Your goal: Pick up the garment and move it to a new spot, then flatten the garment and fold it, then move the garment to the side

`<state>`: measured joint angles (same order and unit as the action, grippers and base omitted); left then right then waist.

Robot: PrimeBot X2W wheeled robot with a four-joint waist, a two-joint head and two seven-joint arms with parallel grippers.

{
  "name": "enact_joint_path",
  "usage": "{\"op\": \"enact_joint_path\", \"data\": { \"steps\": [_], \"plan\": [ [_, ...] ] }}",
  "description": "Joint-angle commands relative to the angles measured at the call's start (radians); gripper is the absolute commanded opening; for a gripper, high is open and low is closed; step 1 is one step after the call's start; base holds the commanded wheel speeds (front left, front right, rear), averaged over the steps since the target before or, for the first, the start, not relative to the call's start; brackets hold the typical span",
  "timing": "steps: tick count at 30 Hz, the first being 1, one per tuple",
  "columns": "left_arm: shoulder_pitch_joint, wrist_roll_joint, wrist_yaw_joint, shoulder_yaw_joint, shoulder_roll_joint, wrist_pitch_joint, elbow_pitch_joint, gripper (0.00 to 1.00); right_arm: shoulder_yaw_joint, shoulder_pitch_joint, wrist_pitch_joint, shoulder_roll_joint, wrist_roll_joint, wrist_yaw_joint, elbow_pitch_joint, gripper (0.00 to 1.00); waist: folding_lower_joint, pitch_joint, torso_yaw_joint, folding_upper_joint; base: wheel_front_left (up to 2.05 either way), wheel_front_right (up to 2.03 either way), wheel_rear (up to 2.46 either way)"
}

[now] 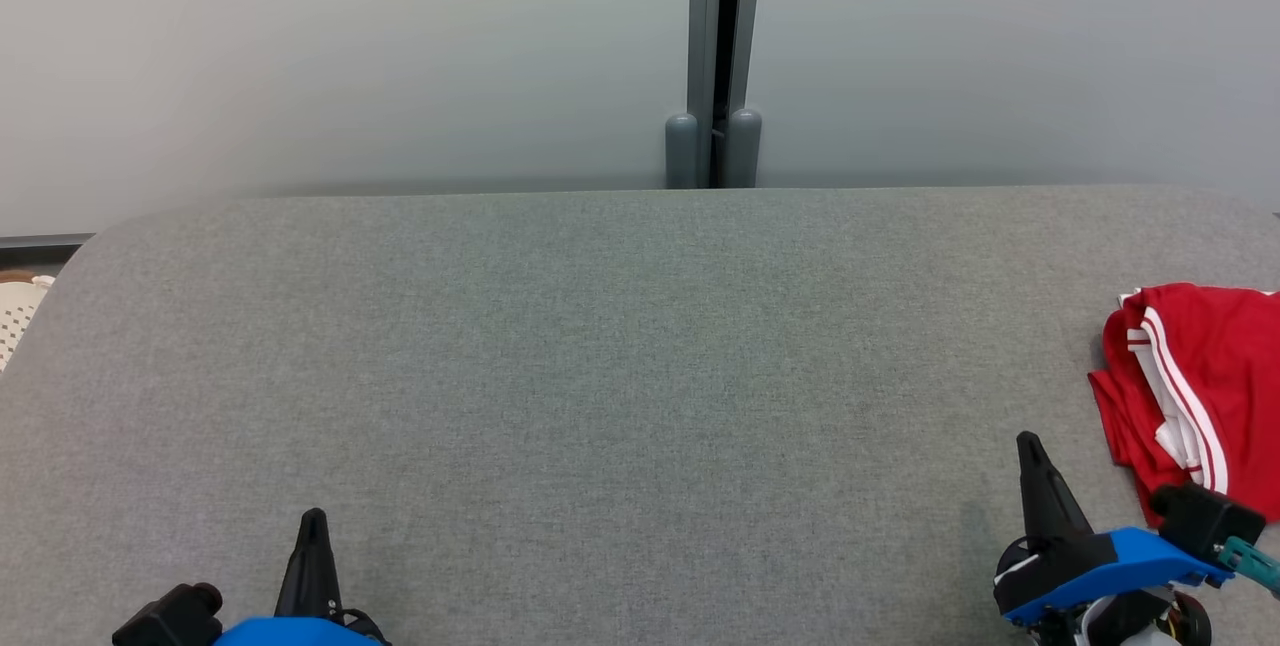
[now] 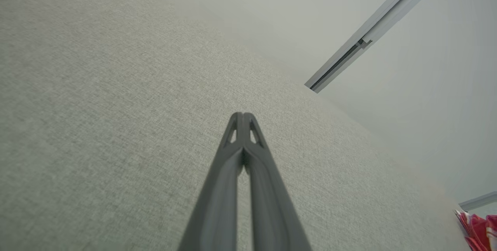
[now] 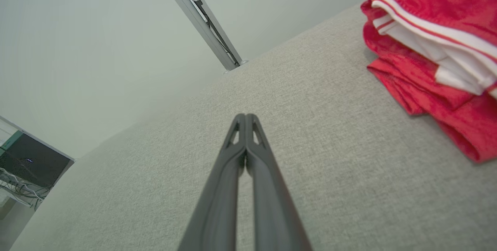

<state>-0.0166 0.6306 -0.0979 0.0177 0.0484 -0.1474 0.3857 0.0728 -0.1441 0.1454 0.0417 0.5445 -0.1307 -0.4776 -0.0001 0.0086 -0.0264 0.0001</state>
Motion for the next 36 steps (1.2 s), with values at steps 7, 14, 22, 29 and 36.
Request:
{"op": "enact_joint_path", "data": {
  "steps": [7, 14, 22, 29, 36],
  "plan": [
    [0.042, 0.120, -0.007, 0.015, 0.002, 0.030, -0.032, 0.00, 0.007, 0.001, -0.031, 0.006, 0.131, 0.000, 0.044, 0.00, 0.0001, 0.000, 0.002, -0.0001, 0.00, 0.00, 0.00],
    [0.053, 0.213, -0.010, 0.024, 0.002, 0.056, -0.045, 0.00, 0.011, 0.005, -0.056, 0.007, 0.233, 0.000, 0.065, 0.00, 0.0001, -0.001, 0.004, -0.0001, 0.00, 0.00, 0.00],
    [0.062, 0.313, -0.013, 0.033, 0.002, 0.082, -0.058, 0.00, 0.015, 0.009, -0.082, 0.008, 0.341, 0.000, 0.087, 0.00, 0.0001, -0.001, 0.006, -0.0001, 0.00, 0.00, 0.00],
    [0.072, 0.394, -0.016, 0.041, 0.002, 0.104, -0.068, 0.00, 0.018, 0.013, -0.104, 0.008, 0.429, 0.000, 0.106, 0.00, 0.0001, -0.002, 0.008, -0.0001, 0.00, 0.00, 0.00],
    [0.079, 0.469, -0.019, 0.050, 0.002, 0.125, -0.078, 0.00, 0.021, 0.017, -0.125, 0.009, 0.510, 0.000, 0.123, 0.00, 0.0001, -0.002, 0.009, -0.0001, 0.00, 0.00, 0.00]
  ]
}}
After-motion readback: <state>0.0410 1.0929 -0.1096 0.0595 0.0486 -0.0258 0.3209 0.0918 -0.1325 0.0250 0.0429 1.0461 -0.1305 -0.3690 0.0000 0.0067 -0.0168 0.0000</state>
